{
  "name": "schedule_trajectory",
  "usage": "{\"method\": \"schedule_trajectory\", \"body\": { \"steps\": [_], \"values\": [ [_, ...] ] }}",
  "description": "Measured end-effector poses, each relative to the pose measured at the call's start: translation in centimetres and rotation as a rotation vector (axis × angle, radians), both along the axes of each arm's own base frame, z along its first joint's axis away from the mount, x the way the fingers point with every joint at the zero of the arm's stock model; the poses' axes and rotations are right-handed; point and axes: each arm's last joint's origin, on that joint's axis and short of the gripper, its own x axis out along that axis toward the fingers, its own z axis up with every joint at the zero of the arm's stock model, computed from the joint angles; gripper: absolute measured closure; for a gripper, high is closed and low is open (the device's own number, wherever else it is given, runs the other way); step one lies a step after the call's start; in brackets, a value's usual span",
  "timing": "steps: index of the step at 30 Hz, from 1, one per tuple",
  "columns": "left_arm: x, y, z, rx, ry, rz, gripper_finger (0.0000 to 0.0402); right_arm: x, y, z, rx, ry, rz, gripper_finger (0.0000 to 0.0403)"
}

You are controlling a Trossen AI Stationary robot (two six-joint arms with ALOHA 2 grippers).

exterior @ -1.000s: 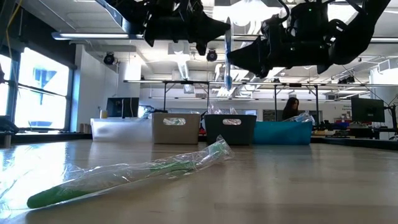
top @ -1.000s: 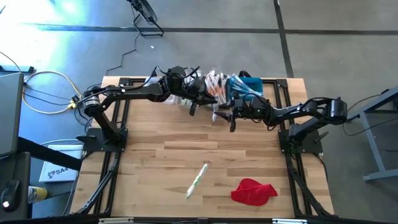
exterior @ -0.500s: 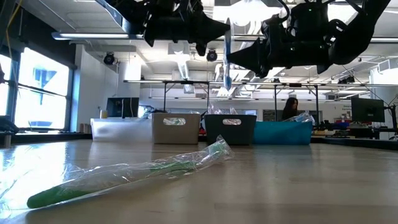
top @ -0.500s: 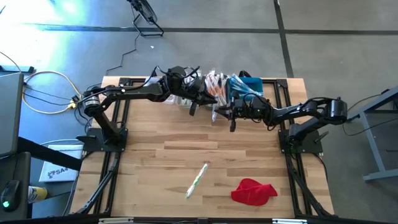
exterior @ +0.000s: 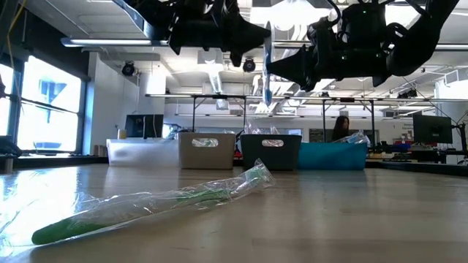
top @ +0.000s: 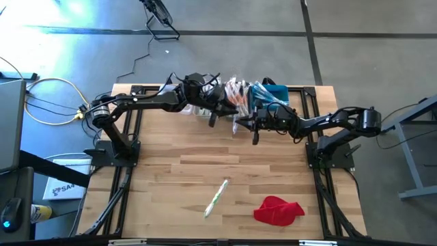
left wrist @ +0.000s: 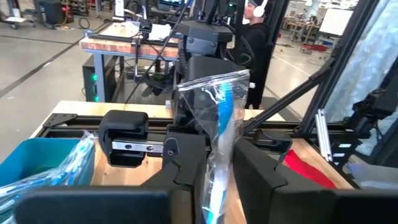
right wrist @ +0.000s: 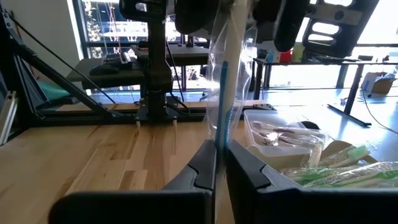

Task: Pick & Place Toothbrushes
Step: Put the blue toothbrush into the blue bin

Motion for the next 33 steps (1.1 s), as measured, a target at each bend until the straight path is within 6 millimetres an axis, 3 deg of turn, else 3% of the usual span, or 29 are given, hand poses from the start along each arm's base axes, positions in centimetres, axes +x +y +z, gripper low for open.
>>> {"method": "schedule_trajectory", "body": {
  "steps": [13,29,33],
  "values": [
    [0.0,0.2,0.0,0.004,0.002,0.059,0.0236,0.0,0.0,0.0,0.002,0.000,0.000,0.0393],
    [0.0,0.2,-0.1,0.009,0.009,0.059,0.0229,0.0,0.0,-0.1,0.006,0.009,-0.008,0.0393],
    [-0.4,1.0,-0.2,0.020,0.012,0.041,0.0229,-0.1,-0.2,-0.1,0.008,0.013,-0.019,0.0393]
  ]
}}
